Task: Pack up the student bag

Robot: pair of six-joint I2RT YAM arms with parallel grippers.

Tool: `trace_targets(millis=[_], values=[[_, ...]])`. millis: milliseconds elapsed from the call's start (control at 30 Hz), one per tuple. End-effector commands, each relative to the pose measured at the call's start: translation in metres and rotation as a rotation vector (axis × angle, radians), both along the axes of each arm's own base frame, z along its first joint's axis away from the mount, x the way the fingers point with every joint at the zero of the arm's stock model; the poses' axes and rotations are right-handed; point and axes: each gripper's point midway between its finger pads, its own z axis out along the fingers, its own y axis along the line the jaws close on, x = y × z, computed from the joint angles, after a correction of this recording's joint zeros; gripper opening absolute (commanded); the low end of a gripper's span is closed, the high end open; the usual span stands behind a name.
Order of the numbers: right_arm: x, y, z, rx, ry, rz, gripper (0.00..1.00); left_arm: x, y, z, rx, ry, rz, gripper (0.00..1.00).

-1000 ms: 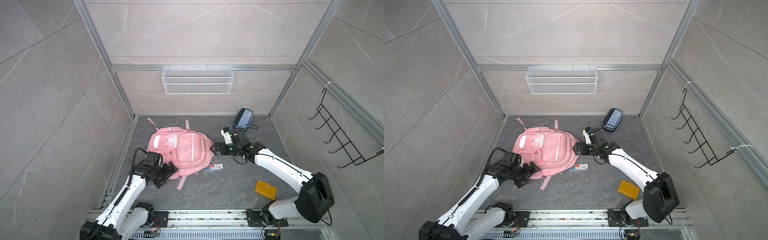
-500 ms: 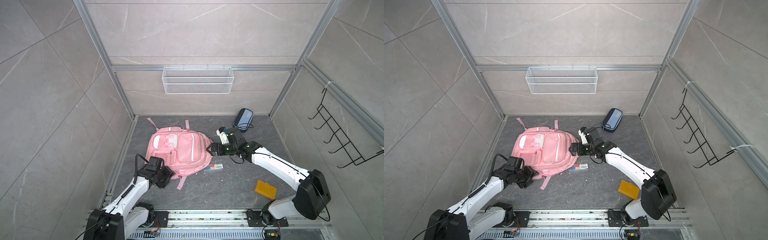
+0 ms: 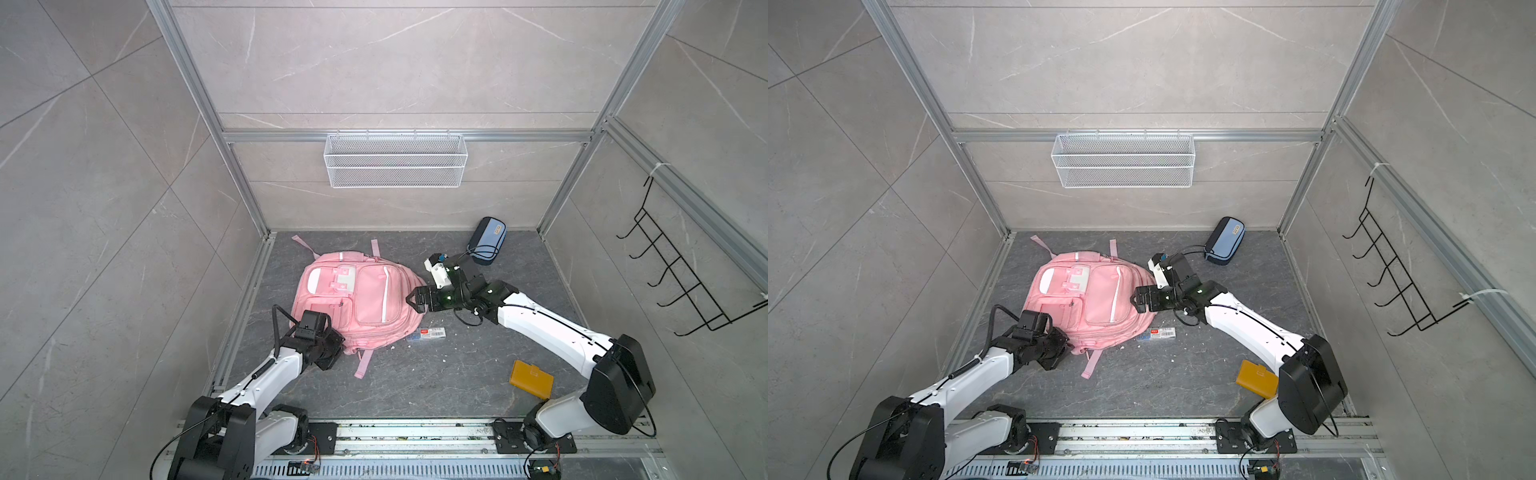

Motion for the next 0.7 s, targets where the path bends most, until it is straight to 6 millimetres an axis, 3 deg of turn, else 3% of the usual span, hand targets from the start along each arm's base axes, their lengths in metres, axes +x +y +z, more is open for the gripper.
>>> trace_targets(millis=[0, 167, 333, 467, 567, 667], values=[[-0.007, 0.006, 0.011, -0.005, -0.057, 0.098, 0.99, 0.024, -0.005, 0.025, -0.013, -0.098, -0.012, 0.0], [-0.031, 0.02, 0.019, 0.036, -0.066, 0.267, 0.98, 0.04, -0.015, 0.056, -0.063, -0.182, -0.039, 0.0], [-0.076, 0.049, 0.029, 0.167, -0.032, 0.427, 0.95, 0.061, -0.027, 0.094, -0.107, -0.253, -0.064, 0.0], [-0.098, 0.072, 0.02, 0.193, 0.021, 0.484, 0.91, 0.082, -0.036, 0.124, -0.143, -0.308, -0.069, 0.0], [-0.099, 0.083, 0.001, 0.162, 0.039, 0.486, 0.88, 0.093, -0.045, 0.145, -0.166, -0.347, -0.085, 0.0], [-0.082, 0.089, -0.008, 0.143, 0.01, 0.429, 0.81, 0.099, -0.054, 0.158, -0.192, -0.36, -0.104, 0.0]])
